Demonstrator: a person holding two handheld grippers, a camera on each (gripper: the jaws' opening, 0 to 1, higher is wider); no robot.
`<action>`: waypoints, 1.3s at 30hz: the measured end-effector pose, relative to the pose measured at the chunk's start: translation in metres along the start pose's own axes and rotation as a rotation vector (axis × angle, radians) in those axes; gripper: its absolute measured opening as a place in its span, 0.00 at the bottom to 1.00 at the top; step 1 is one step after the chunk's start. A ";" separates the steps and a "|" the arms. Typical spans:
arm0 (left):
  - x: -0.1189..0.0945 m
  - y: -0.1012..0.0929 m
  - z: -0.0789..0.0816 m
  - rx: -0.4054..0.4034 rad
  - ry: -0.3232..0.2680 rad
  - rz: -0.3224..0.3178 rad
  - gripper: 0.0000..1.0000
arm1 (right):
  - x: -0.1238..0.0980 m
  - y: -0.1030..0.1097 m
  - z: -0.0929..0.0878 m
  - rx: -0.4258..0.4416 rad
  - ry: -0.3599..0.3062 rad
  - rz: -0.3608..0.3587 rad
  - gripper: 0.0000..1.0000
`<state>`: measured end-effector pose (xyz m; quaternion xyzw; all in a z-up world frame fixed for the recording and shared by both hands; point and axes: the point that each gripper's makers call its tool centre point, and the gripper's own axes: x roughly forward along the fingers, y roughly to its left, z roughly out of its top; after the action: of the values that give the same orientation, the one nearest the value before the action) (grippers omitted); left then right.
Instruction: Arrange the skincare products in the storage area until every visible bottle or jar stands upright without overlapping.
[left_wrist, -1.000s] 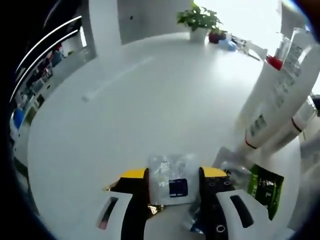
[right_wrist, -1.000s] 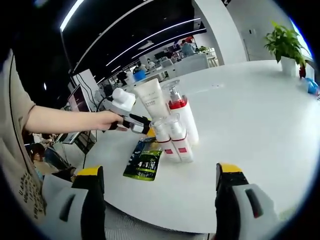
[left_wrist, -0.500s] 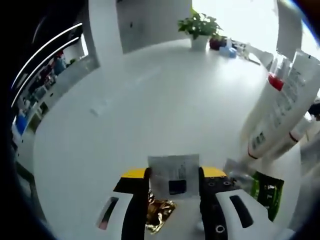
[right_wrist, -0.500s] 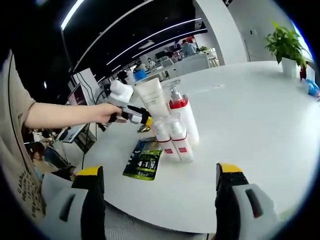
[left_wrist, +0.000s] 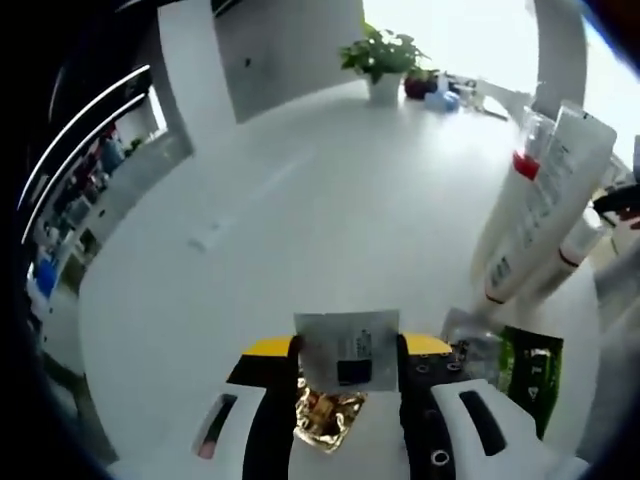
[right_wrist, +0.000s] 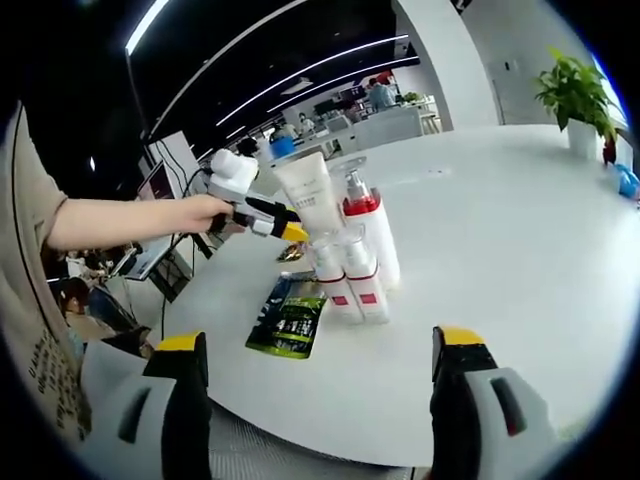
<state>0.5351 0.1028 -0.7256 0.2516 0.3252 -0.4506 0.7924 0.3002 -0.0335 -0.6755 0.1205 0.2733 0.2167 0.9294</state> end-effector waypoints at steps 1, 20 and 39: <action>-0.003 -0.001 0.000 0.008 0.003 -0.007 0.36 | 0.000 0.000 0.000 -0.002 -0.001 0.000 0.93; -0.048 -0.014 -0.029 0.113 0.098 -0.050 0.36 | 0.000 0.005 0.001 -0.033 -0.004 0.019 0.93; -0.077 -0.066 -0.087 0.224 0.246 -0.178 0.36 | 0.000 0.011 0.002 -0.065 -0.006 0.047 0.93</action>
<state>0.4229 0.1749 -0.7333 0.3614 0.3884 -0.5182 0.6708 0.2970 -0.0238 -0.6699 0.0973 0.2602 0.2468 0.9284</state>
